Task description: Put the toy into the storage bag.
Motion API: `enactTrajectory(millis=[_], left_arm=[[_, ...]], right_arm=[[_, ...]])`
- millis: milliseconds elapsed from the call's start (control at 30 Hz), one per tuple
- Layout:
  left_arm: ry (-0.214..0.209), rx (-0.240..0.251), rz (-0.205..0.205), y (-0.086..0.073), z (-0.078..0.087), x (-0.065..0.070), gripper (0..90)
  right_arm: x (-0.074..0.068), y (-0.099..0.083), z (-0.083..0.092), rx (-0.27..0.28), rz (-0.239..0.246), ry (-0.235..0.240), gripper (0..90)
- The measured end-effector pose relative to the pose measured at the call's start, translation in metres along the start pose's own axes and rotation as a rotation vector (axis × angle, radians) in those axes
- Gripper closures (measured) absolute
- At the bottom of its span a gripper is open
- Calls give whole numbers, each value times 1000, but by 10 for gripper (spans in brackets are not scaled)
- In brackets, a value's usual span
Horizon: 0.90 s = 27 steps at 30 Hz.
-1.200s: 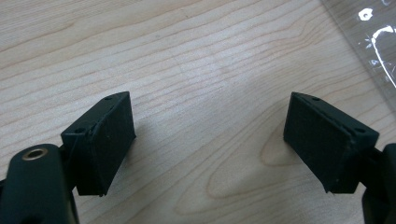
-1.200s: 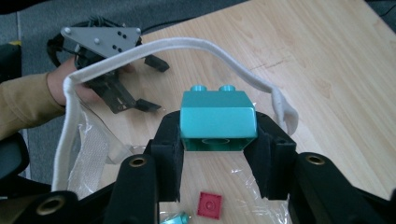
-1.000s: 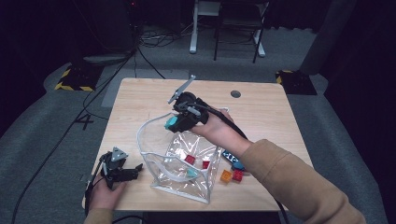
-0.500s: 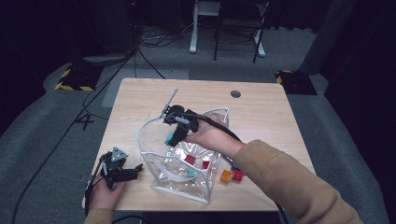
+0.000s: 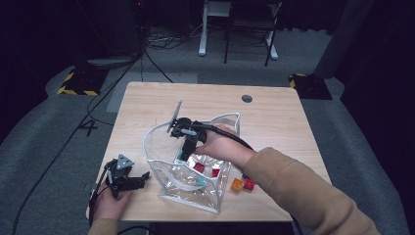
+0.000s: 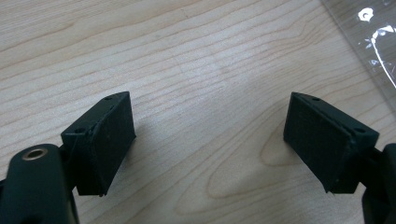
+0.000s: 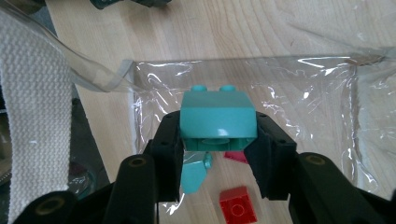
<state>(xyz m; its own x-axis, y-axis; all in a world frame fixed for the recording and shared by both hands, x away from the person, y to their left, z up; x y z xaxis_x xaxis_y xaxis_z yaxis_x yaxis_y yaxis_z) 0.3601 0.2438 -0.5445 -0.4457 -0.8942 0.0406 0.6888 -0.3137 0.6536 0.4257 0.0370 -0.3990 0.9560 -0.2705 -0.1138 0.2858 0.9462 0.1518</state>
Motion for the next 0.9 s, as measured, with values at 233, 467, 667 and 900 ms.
enactTrajectory(millis=[233, 467, 667, 900], left_arm=[[-1, 1, -1, 0, 0, 0, 168], [-1, 1, -2, 0, 0, 0, 168], [-1, 1, -1, 0, 0, 0, 168], [0, 2, -2, 0, 0, 0, 168]], right_arm=[[1, -3, 15, 73, 0, -11, 520], [0, -18, 39, 177, -10, -26, 521], [1, -35, 62, 285, -18, -38, 525], [-3, -62, 86, 434, -24, -42, 525]])
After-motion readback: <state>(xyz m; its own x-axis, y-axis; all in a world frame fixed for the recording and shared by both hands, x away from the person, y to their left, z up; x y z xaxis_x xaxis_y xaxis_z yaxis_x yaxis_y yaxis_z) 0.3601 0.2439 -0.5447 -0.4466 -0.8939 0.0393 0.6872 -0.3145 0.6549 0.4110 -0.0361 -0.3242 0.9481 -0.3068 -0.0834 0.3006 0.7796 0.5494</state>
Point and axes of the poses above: each handheld gripper's, and its own axes: z roughly backward along the jaws, y roughly out of its top, x roughly to its right, the point moved 5 cm from there along -z, roughly forward along the jaws, and after that the axes turned 3 degrees about -x, right-handed, at the moved point
